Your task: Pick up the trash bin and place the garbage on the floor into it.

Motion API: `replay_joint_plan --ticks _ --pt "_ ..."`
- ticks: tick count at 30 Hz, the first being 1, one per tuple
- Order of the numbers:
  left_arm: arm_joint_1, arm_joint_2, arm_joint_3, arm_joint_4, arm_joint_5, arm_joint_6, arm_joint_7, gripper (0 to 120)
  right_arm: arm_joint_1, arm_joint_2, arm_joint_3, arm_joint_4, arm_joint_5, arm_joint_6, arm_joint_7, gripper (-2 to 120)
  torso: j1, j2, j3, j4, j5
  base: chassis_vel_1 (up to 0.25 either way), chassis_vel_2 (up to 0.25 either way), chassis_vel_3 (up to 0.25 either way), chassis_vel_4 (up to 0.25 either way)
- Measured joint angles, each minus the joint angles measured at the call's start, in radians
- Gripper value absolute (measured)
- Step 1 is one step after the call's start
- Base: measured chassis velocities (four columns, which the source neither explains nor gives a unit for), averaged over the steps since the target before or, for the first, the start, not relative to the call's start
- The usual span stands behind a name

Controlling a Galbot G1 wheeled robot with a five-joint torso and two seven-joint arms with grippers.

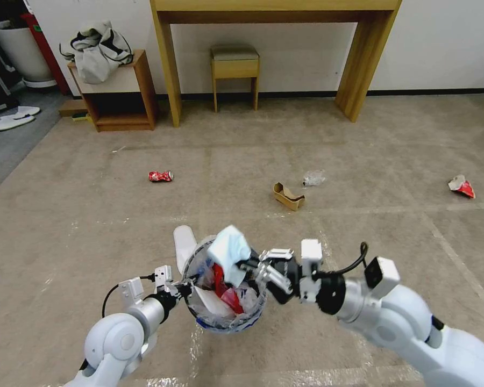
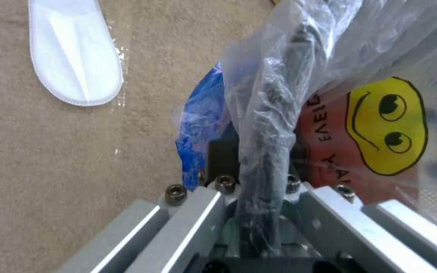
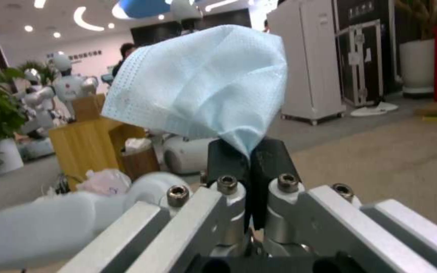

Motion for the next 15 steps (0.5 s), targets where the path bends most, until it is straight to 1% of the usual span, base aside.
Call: replay_joint_plan --ticks 5,13,14,15 --pt "0.004 0.000 -0.001 -0.008 -0.004 0.000 -0.002 0 -0.006 0.017 -0.013 -0.028 -0.030 0.002 -0.004 0 0.000 0.000 0.000 0.0000 0.0000 0.000 0.000 0.000 0.000" --pt "0.000 -0.011 0.001 -0.012 -0.011 0.000 -0.004 0 0.003 0.050 -0.051 -0.076 -0.087 0.003 0.006 0 0.000 0.000 0.000 0.0000 0.0000 0.000 0.000 0.000 0.000" --pt "0.000 -0.012 0.001 -0.013 -0.012 0.000 -0.004 0 0.003 0.054 -0.053 -0.081 -0.090 0.003 0.008 1 0.000 0.000 0.000 0.0000 0.0000 0.000 0.000 0.000 0.000" --pt "0.000 -0.011 0.000 -0.013 -0.012 0.000 -0.004 0 0.003 0.055 -0.054 -0.088 -0.094 0.004 0.009 5 0.000 0.000 0.000 0.0000 0.0000 0.000 0.000 0.000 0.000"
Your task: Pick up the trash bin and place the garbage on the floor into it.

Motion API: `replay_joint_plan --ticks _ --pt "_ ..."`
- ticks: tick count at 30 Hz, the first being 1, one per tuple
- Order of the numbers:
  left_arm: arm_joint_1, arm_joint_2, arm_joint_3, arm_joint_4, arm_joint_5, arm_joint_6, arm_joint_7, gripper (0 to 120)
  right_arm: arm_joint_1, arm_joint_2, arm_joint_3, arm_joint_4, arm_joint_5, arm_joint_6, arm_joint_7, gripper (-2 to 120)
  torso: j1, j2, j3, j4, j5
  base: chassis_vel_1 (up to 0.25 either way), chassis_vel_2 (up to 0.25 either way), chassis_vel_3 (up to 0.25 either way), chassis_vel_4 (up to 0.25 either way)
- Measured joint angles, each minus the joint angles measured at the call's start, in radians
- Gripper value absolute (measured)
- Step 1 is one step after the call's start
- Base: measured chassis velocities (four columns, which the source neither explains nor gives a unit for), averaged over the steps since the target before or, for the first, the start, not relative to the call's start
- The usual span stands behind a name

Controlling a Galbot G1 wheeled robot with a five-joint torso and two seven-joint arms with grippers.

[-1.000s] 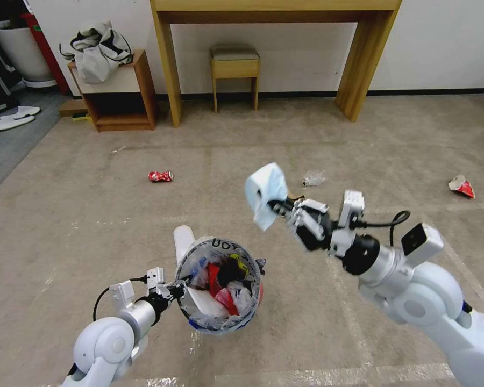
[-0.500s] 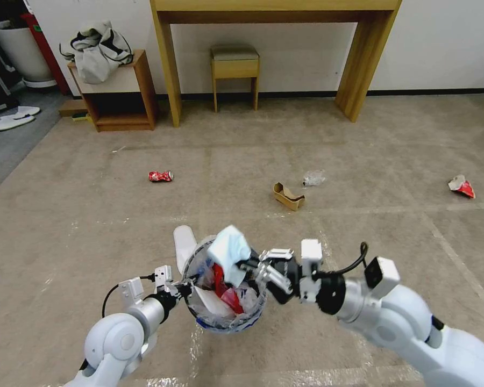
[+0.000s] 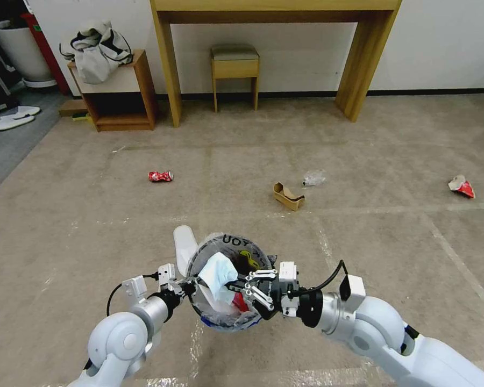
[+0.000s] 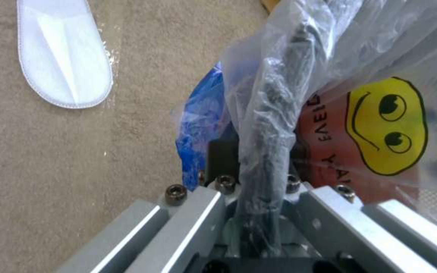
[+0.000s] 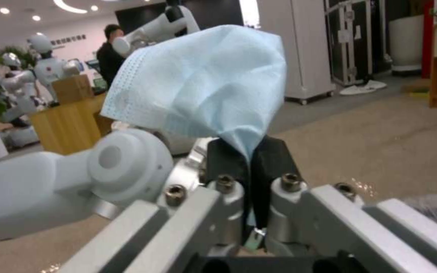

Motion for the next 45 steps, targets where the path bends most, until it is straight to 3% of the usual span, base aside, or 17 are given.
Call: replay_joint_plan --ticks 6,10,11,26,45 --pt "0.005 0.001 -0.005 0.000 -0.001 0.000 0.003 0 -0.006 -0.002 0.009 -0.010 -0.004 0.006 0.005 26 0.000 0.000 0.000 0.0000 -0.0001 0.000 0.000 0.000 0.000" --pt "0.006 0.001 -0.006 0.000 -0.001 -0.001 0.003 0 -0.009 -0.001 0.016 -0.010 -0.004 0.009 0.007 35 0.000 0.000 0.000 0.0000 0.0000 0.000 0.000 0.000 0.000" --pt "0.007 0.000 -0.007 0.001 -0.001 -0.001 0.004 0 -0.012 0.001 0.023 -0.010 -0.004 0.012 0.007 44 0.000 0.000 0.000 0.0000 0.0000 0.000 0.000 0.000 0.000" --pt "0.023 -0.008 -0.011 0.005 0.010 -0.005 0.006 0 -0.023 -0.008 0.054 0.005 -0.016 0.020 0.001 96 0.000 0.000 0.000 0.0000 0.0000 0.000 0.000 0.000 0.000" --pt "0.036 -0.019 -0.026 -0.002 0.018 -0.008 0.009 0 -0.038 -0.023 0.079 0.034 -0.017 0.019 -0.007 100 0.000 0.000 0.000 0.0000 0.0000 0.000 0.000 0.000 0.000"
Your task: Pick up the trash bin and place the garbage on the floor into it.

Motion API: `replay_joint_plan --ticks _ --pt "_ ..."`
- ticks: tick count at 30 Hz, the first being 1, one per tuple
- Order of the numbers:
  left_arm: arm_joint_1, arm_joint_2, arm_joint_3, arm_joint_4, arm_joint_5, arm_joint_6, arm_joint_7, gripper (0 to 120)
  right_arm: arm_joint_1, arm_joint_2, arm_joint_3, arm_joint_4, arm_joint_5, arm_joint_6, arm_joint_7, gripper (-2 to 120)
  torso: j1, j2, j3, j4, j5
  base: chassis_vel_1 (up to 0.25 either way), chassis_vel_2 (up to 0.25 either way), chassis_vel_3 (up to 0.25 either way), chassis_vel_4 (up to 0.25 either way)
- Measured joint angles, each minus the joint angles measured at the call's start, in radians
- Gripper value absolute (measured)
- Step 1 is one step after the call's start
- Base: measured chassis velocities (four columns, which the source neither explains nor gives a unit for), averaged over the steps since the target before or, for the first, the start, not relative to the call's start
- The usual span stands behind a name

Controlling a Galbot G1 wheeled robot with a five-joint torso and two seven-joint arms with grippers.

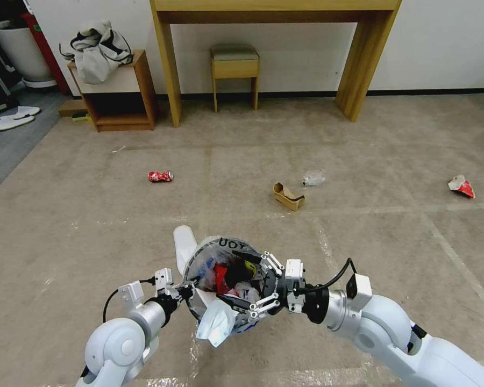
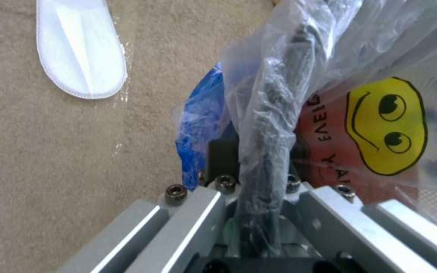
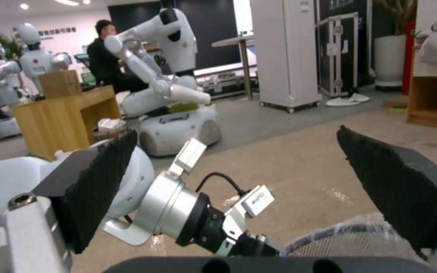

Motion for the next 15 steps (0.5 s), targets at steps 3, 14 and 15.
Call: replay_joint_plan --ticks 3,14,15 --pt "0.000 -0.002 -0.002 0.000 0.000 0.000 0.000 0 -0.007 0.000 0.008 0.002 0.000 0.000 0.000 100 0.000 0.000 0.000 0.0000 0.0000 0.000 0.000 0.000 0.000" --pt "0.015 -0.005 -0.008 -0.004 -0.005 0.001 -0.019 0 -0.038 0.000 0.078 0.019 0.018 0.001 -0.001 100 0.000 0.000 0.000 0.0000 0.0001 0.000 0.000 0.000 0.000" --pt "0.015 -0.005 -0.008 -0.004 -0.005 0.001 -0.019 0 -0.038 0.000 0.078 0.019 0.018 0.001 -0.001 100 0.000 0.000 0.000 0.0000 0.0001 0.000 0.000 0.000 0.000"
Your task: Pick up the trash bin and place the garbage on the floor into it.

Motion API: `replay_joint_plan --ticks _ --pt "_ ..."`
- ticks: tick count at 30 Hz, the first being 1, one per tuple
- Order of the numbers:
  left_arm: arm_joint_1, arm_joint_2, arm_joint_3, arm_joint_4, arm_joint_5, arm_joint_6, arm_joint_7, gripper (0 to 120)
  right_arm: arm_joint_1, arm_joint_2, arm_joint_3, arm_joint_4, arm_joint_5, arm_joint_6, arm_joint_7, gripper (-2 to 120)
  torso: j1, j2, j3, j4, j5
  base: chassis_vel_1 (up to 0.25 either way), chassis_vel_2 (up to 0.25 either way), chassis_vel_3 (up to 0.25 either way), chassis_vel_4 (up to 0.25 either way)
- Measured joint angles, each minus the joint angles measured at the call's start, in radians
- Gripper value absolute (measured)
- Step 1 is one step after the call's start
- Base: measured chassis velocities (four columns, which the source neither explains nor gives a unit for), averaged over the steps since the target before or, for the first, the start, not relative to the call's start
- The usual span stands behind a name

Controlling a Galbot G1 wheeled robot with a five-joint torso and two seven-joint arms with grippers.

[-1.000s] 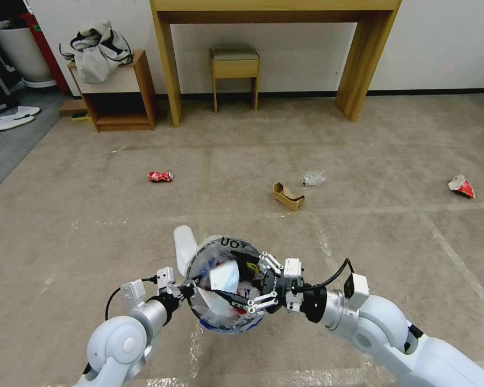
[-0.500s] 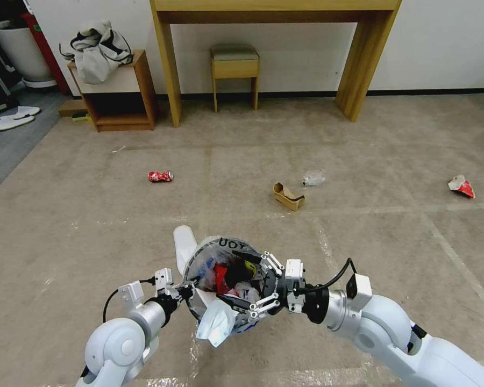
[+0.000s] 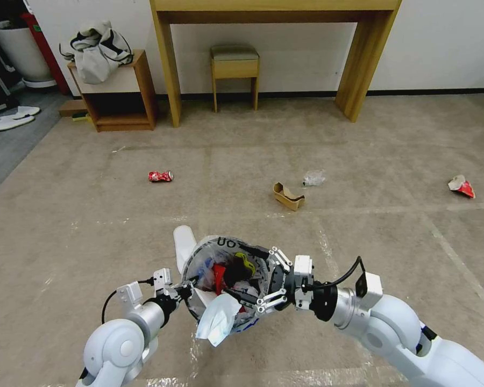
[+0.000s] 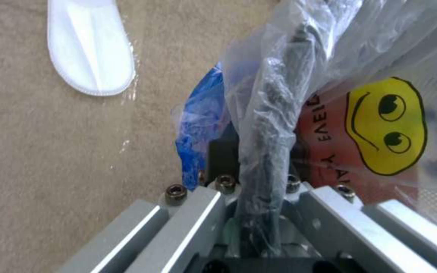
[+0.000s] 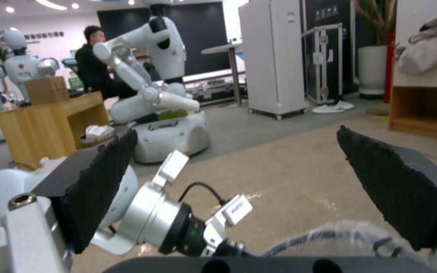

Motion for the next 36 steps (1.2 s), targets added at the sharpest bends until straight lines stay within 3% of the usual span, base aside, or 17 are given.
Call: replay_joint_plan --ticks 5,9,16,22,23,24,25,27,29,30,31,32,34,36 --pt "-0.003 0.003 0.002 0.004 -0.032 0.005 -0.034 0 -0.013 -0.031 0.037 0.021 0.007 0.009 -0.026 100 0.000 0.000 0.000 0.0001 0.0000 0.000 0.000 0.000 0.000" --pt "-0.020 0.006 0.002 0.002 -0.079 0.008 -0.068 0 -0.051 -0.074 0.072 0.027 -0.056 0.046 -0.082 100 0.000 0.000 0.000 -0.0001 0.0000 0.000 0.000 0.000 0.000" --pt "-0.021 0.004 -0.005 -0.009 -0.121 0.011 -0.093 0 -0.086 -0.080 0.073 0.024 -0.115 0.069 -0.109 100 0.000 0.000 0.000 0.0000 -0.0001 0.000 0.000 0.000 0.000" --pt "-0.025 0.006 -0.007 -0.029 -0.220 0.022 -0.164 0 -0.083 -0.066 0.074 0.024 -0.111 0.071 -0.103 100 0.000 0.000 0.000 0.0000 -0.0001 0.000 0.000 0.000 0.000" --pt "-0.033 0.012 -0.009 -0.050 -0.296 0.027 -0.223 0 -0.071 -0.060 0.078 0.024 -0.092 0.071 -0.093 100 0.000 0.000 0.000 0.0000 -0.0002 0.000 0.000 0.000 0.000" --pt "-0.033 0.012 -0.009 -0.050 -0.296 0.027 -0.223 0 -0.071 -0.060 0.078 0.024 -0.092 0.071 -0.093 100 0.000 0.000 0.000 0.0000 -0.0002 0.000 0.000 0.000 0.000" --pt "-0.040 0.021 -0.010 -0.075 -0.354 0.029 -0.287 0 -0.059 -0.056 0.082 0.022 -0.071 0.070 -0.084 100 0.000 0.000 0.000 -0.0001 -0.0001 0.000 0.000 0.000 0.000" --pt "-0.043 0.025 -0.012 -0.084 -0.375 0.030 -0.314 0 -0.055 -0.055 0.084 0.021 -0.063 0.069 -0.080 100 0.000 0.000 0.000 0.0000 0.0000 0.000 0.000 0.000 0.000" --pt "-0.055 0.033 -0.016 -0.111 -0.449 0.030 -0.409 0 -0.043 -0.054 0.086 0.018 -0.045 0.068 -0.073 100 0.000 0.000 0.000 0.0001 -0.0001 0.000 0.000 0.000 0.000" --pt "-0.055 0.033 -0.016 -0.111 -0.449 0.030 -0.409 0 -0.043 -0.054 0.086 0.018 -0.045 0.068 -0.073 100 0.000 0.000 0.000 0.0001 -0.0001 0.000 0.000 0.000 0.000" --pt "-0.071 0.044 -0.019 -0.129 -0.524 0.027 -0.500 0 -0.031 -0.049 0.087 0.013 -0.028 0.067 -0.067 100 0.000 0.000 0.000 0.0000 -0.0001 0.000 0.000 0.000 0.000" --pt "-0.071 0.044 -0.019 -0.129 -0.524 0.027 -0.500 0 -0.031 -0.049 0.087 0.013 -0.028 0.067 -0.067 100 0.000 0.000 0.000 0.0000 -0.0001 0.000 0.000 0.000 0.000" --pt "-0.086 0.059 -0.017 -0.147 -0.621 0.017 -0.627 0 -0.013 -0.038 0.087 0.006 -0.006 0.064 -0.059 100 0.000 0.000 0.000 0.0002 0.0000 0.000 0.000 0.000 0.000" --pt "-0.089 0.059 -0.016 -0.150 -0.632 0.016 -0.642 0 -0.011 -0.037 0.087 0.005 -0.004 0.063 -0.058 100 0.000 0.000 0.000 0.0002 -0.0001 0.000 0.000 0.000 0.000"
